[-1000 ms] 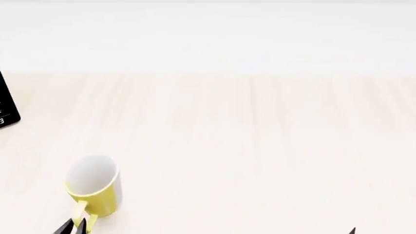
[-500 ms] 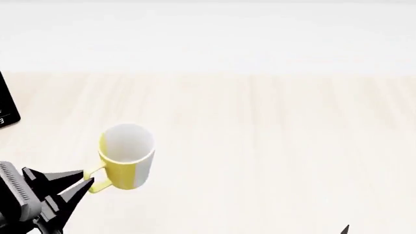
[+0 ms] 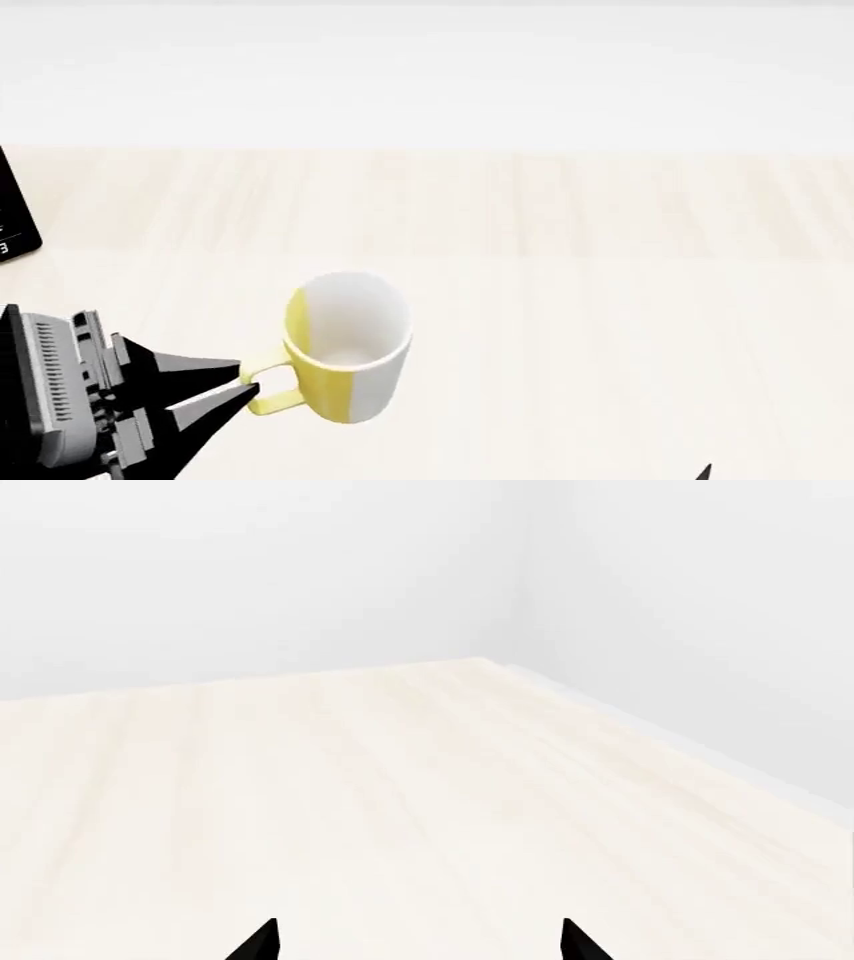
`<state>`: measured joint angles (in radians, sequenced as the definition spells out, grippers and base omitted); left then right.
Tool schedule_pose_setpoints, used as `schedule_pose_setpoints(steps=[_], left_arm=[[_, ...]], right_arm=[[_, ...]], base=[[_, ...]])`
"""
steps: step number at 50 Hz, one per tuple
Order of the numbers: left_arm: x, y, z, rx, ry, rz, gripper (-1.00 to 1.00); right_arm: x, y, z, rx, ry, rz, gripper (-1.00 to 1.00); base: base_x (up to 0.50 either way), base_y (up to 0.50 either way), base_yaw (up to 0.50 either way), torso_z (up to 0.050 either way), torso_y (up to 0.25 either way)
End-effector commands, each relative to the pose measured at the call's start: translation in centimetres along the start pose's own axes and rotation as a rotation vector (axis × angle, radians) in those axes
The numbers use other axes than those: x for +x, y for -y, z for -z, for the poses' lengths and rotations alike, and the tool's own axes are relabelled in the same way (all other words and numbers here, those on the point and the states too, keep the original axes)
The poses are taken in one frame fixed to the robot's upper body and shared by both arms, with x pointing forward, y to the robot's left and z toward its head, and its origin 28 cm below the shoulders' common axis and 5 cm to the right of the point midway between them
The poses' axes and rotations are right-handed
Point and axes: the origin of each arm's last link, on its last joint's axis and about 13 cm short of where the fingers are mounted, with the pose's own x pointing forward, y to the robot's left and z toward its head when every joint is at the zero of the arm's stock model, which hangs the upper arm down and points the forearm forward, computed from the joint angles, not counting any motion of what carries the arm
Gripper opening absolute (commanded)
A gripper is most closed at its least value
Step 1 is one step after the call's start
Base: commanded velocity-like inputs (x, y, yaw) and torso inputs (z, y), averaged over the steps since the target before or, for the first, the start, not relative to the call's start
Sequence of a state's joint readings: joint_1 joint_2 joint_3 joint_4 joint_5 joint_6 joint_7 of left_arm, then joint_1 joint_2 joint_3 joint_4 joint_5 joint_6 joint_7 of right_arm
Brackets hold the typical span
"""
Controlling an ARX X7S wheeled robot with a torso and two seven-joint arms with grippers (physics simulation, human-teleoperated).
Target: Put the yellow and white mug to the front of the white mug.
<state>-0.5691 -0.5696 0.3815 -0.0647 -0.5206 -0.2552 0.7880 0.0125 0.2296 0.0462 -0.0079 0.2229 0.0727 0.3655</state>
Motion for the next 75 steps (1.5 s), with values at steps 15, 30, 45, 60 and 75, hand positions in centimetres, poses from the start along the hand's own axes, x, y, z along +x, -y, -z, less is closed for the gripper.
schedule_pose_setpoints(steps=[15,30,45,60,75], left_arm=[[2.3,0.4,-0.2,0.017,0.062,0.047,-1.00],[3.2,0.2,0.6,-0.039,0.146,0.036,-1.00],[4.1,0.3,4.4,-0.155,0.115,0.047,-1.00],[4.4,0.1,6.5,-0.204,0.093,0.031,-1.00],[5.0,1.5,8.8,-0.251,0.078,0.105,-1.00]], right_arm=[[0.0,0.1,0.1,-0.007,-0.006,-0.003,1.00],[0.0,0.2,0.1,-0.007,-0.005,-0.001,1.00],[0.0,0.0,0.1,-0.016,-0.004,-0.003,1.00],[0.2,-0.3,0.1,-0.027,-0.003,-0.009,1.00],[0.1,-0.4,0.1,-0.030,-0.002,-0.007,1.00]], base=[[0.00,0.00,0.00,0.000,0.000],[0.00,0.00,0.00,0.000,0.000],[0.00,0.00,0.00,0.000,0.001],[0.00,0.00,0.00,0.000,0.000],[0.00,0.00,0.00,0.000,0.001]])
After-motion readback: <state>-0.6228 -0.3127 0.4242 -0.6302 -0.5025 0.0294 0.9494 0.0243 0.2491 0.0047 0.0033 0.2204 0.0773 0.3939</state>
